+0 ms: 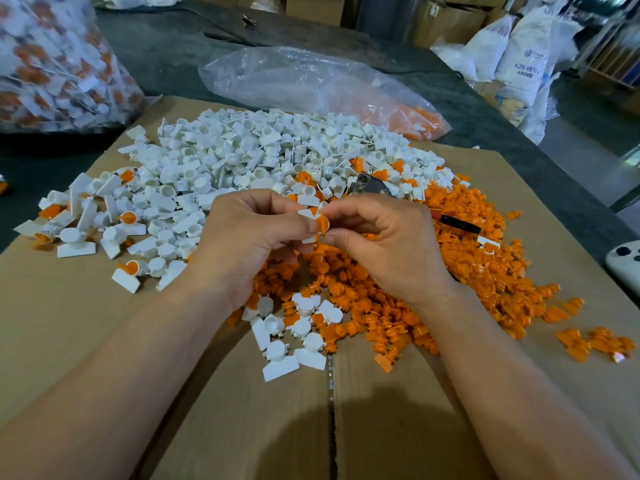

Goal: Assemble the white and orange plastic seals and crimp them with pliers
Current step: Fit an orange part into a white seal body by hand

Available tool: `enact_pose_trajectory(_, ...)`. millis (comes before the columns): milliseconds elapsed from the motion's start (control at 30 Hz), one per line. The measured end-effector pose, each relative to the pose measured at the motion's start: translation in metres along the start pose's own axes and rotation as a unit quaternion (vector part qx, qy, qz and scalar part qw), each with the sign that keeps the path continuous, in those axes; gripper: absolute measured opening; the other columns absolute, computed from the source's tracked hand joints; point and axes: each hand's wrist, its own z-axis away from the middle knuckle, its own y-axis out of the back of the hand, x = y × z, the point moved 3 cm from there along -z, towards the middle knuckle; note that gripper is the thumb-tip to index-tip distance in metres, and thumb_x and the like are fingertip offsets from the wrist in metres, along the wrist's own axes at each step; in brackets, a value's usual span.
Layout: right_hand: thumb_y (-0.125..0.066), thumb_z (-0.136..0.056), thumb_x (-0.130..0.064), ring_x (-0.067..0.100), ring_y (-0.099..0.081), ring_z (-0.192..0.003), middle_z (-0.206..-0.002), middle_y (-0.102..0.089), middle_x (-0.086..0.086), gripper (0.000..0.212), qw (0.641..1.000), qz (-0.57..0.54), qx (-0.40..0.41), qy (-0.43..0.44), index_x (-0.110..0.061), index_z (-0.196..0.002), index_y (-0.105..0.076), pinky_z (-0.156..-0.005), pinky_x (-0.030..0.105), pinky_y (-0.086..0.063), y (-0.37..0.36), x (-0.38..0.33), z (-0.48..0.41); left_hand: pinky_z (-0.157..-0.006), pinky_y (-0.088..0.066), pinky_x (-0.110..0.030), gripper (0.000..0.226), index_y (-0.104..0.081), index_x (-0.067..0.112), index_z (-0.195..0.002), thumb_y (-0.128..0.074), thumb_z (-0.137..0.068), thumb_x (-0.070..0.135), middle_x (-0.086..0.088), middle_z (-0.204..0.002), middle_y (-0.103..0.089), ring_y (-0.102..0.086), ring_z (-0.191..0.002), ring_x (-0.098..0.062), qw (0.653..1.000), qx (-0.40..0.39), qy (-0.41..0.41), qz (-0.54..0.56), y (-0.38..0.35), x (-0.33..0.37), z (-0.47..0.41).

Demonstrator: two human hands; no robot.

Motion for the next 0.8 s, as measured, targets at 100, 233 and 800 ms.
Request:
enact_pose_trajectory(100, -0.071, -0.075, -0.007, 0.008, -0.065, -0.08, -0.085, -0.066, -0.007, 0.018, 1.0, 0.007, -0.001, 0.0, -0.008, -0.093, -0.071, -0.073, 0.031, -0.055, 0.0, 0.0, 0.0, -0.039, -0.041, -0.016, 0.028, -0.065, 0.014, -0.048, -0.07, -0.066, -0.007, -0.004, -0.048, -0.062, -0.057, -0.041, -0.013, 1.0, 0.0, -0.002, -0.001, 0.0, 0.0, 0.0)
enact_pose_trajectory(233, -0.071, -0.075, -0.007, 0.009, -0.066, -0.079, -0.085, -0.069, -0.002, 0.018, 1.0, 0.01, 0.0, 0.0, -0.007, -0.093, -0.071, -0.072, 0.031, -0.055, 0.0, -0.001, 0.0, -0.039, -0.042, -0.017, 0.025, -0.064, 0.013, -0.052, -0.07, -0.067, -0.006, -0.003, -0.048, -0.061, -0.057, -0.042, -0.013, 1.0, 0.0, -0.003, -0.002, 0.0, 0.001, 0.001)
enact_pose_trajectory(800, -0.067, -0.079, -0.041, 0.015, -0.053, -0.107, -0.121, -0.057, 0.0, 0.053, 0.916, 0.265, -0.009, -0.302, -0.017, -0.124, -0.054, -0.086, 0.028, -0.039, 0.074, 0.043, -0.002, -0.04, -0.042, -0.016, 0.036, -0.064, 0.018, -0.043, -0.068, -0.069, -0.007, -0.001, -0.047, -0.061, -0.057, -0.041, -0.012, 1.0, 0.013, 0.0, 0.022, 0.003, 0.003, -0.001)
